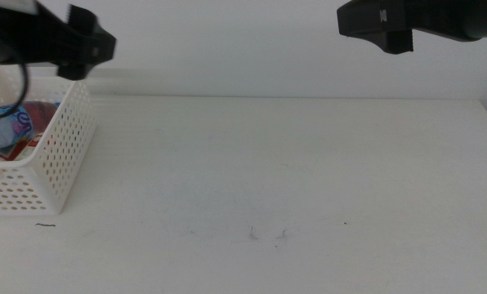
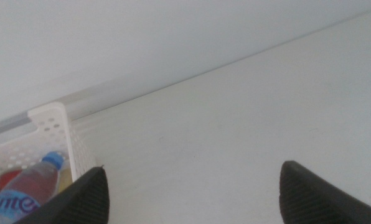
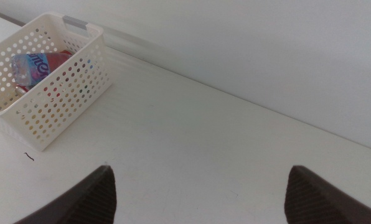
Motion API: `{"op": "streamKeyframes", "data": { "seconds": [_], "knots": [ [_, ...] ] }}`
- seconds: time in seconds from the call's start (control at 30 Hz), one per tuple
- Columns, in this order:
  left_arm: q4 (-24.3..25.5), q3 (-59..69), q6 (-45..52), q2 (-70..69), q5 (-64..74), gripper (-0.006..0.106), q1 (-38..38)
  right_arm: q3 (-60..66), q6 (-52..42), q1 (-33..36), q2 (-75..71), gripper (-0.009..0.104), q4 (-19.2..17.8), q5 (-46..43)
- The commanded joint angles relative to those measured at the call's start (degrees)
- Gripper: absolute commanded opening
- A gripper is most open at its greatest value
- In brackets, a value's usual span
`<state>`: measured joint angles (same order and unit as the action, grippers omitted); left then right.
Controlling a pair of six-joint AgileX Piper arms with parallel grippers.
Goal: Use arms to grab the bottles and put them into the dustbin to the left of the table.
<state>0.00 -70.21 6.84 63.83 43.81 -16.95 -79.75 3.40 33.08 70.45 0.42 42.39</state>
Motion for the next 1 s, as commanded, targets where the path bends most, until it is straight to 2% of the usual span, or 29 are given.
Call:
{"op": "streamKeyframes", "data": {
  "seconds": [0.0, 0.2, 0.9, 0.97],
  "knots": [
    [0.6, 1.1, -3.2, -2.5, 0.2, 0.094, -0.3, 0.1, -0.4, -0.5, -0.4, 0.086, -0.1, -0.3],
    [-1.0, 1.0, -4.2, -5.5, 2.4, 0.094, -0.3, 0.1, -0.4, -0.5, -0.4, 0.086, -0.1, -0.3],
    [0.0, 1.0, -3.9, -5.9, -2.4, 0.094, -0.3, 0.1, -0.4, -0.5, -0.4, 0.086, -0.1, -0.3],
    [-2.2, 1.0, -3.9, -6.2, -2.4, 0.094, -0.3, 1.1, -0.4, -0.5, -0.5, 0.086, 0.7, -0.7]
  ]
}}
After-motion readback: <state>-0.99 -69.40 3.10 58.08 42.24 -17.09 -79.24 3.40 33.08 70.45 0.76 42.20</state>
